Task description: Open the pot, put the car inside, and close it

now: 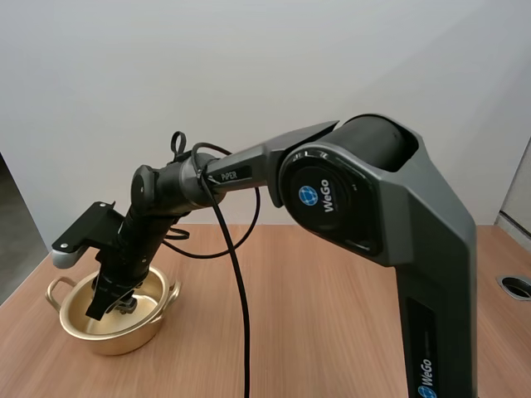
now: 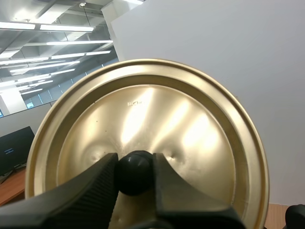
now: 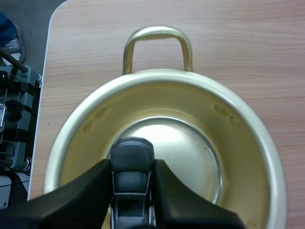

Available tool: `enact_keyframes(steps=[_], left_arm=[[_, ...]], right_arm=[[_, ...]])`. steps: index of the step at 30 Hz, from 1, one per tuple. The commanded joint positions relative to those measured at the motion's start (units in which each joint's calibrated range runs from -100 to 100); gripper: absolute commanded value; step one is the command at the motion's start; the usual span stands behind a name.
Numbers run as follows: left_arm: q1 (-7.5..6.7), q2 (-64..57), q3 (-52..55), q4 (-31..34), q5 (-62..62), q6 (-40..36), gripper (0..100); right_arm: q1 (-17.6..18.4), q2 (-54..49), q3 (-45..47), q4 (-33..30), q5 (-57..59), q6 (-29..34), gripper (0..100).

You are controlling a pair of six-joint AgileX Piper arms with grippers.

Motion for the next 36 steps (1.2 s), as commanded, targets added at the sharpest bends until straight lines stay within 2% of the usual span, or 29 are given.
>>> enact_keyframes(steps=[1,13,33,34,36], left_arm=[[0.03,0.03,0.07,-0.49,0.00,-0.08,0],[0.03,0.03,0.07,-1.67,0.00,-0.08,0],[0.03,0.03,0.07,-1.67,0.00,-0.08,0],[0.03,0.03,0.07,-1.67,0.00,-0.08,0],[0.03,0.03,0.07,-1.67,0.00,-0.08,0]], right_arm=[[0.00,0.68,-0.23,-0.37,-0.55,0.00,0],[0.00,4.96,-4.72,-0.64,-0.70,0.00,0],[0.00,6.67,-4.73,-0.64,-4.53,0.00,0],[0.00,6.67,-4.73,-0.64,-4.53,0.00,3],[0.00,6.67,-4.73,-0.73,-4.53,0.00,29]])
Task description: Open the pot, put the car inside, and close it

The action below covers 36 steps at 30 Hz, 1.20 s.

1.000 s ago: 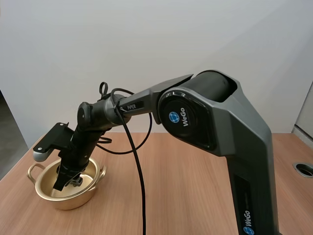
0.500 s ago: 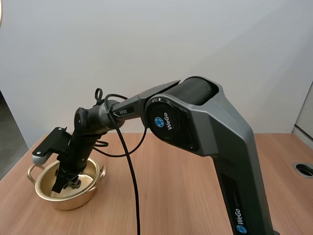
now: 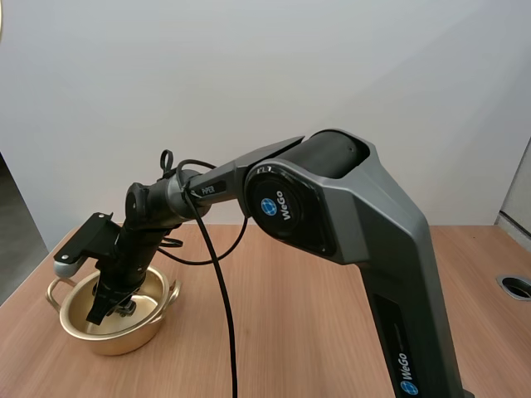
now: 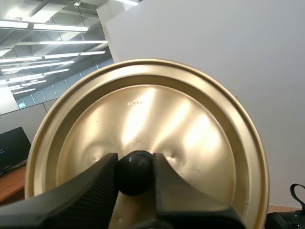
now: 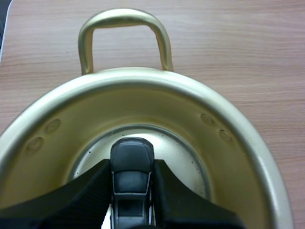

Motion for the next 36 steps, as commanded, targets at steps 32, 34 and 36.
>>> enact_keyframes(steps=[32,34,36], left_arm=[[-0.11,7.40,22.23,0.57,0.00,-2.94,0],[-0.11,8.50,26.86,-0.71,-0.69,-2.94,0],[-0.11,9.31,31.92,-1.53,-4.24,-2.94,0]], right_arm=[[-13.51,-28.90,0.00,-21.55,-1.20,21.04,100],[-15.98,-33.37,0.00,-21.55,1.68,21.67,100],[-18.11,-37.43,0.00,-21.55,3.56,22.03,100]])
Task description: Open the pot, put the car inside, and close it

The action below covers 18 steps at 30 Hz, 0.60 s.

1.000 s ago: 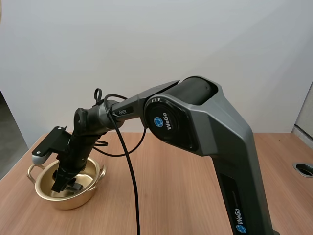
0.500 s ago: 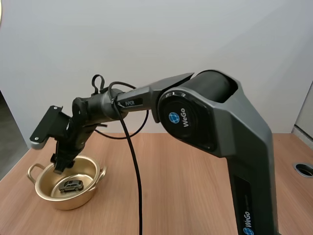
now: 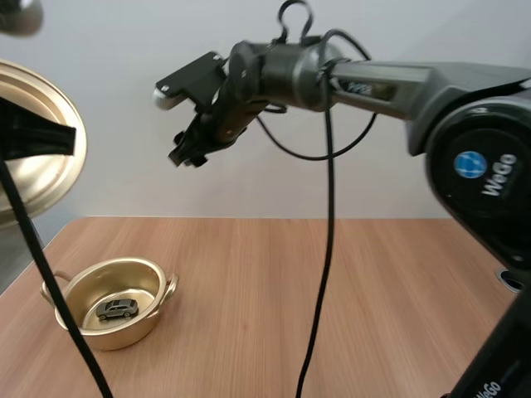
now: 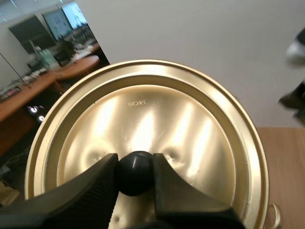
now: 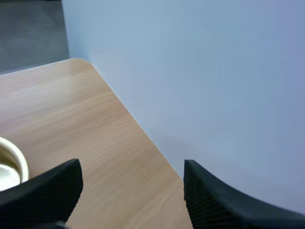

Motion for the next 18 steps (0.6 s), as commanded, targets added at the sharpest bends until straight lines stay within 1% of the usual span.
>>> enact_keyframes(steps=[1,4,6,11,18], left_arm=[[-0.04,0.70,9.82,-0.63,-3.89,-0.04,0],[-0.04,1.67,16.64,-0.63,-9.49,-0.14,0],[-0.04,2.44,20.61,-0.46,-13.69,-1.20,0],[-0.04,5.70,28.18,-0.15,-23.00,-2.27,0],[-0.04,12.31,34.48,-0.15,-31.31,-3.00,0]], right_arm=[[-4.04,-7.65,0.00,0.05,2.93,0.34,100],[-5.96,-14.03,0.00,0.05,6.24,0.34,100],[-6.63,-17.51,0.00,0.05,8.61,0.34,100],[-6.78,-24.62,0.00,0.05,16.04,0.48,100],[-6.78,-29.89,0.13,-0.25,24.84,0.59,100]])
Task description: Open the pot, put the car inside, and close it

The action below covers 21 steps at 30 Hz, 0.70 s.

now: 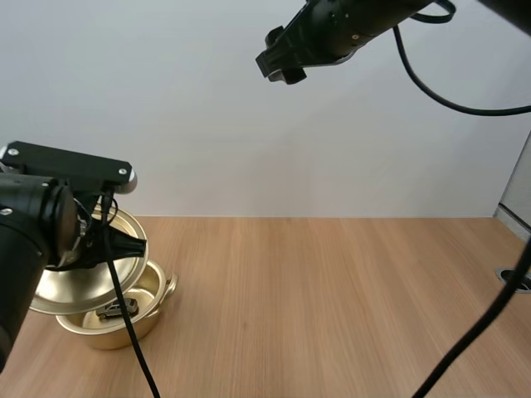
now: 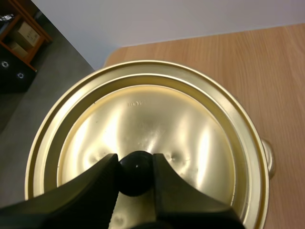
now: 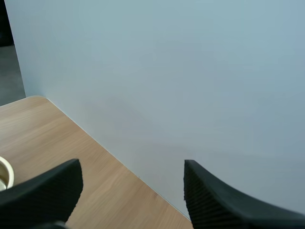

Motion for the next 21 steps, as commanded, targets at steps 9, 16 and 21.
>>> enact_keyframes(steps=[9,16,21], left_arm=[[-0.04,7.18,1.98,-0.63,-7.15,-0.03,0],[-0.04,13.50,1.98,-0.71,-8.47,-0.03,0],[-0.04,18.14,1.98,-0.71,-10.06,-0.07,0]], right_arm=[[-0.04,-1.99,0.02,-2.29,13.47,0.49,100],[-0.04,-1.99,0.02,-4.81,14.99,3.51,100],[-0.04,-2.68,0.02,-5.53,15.32,3.65,100]])
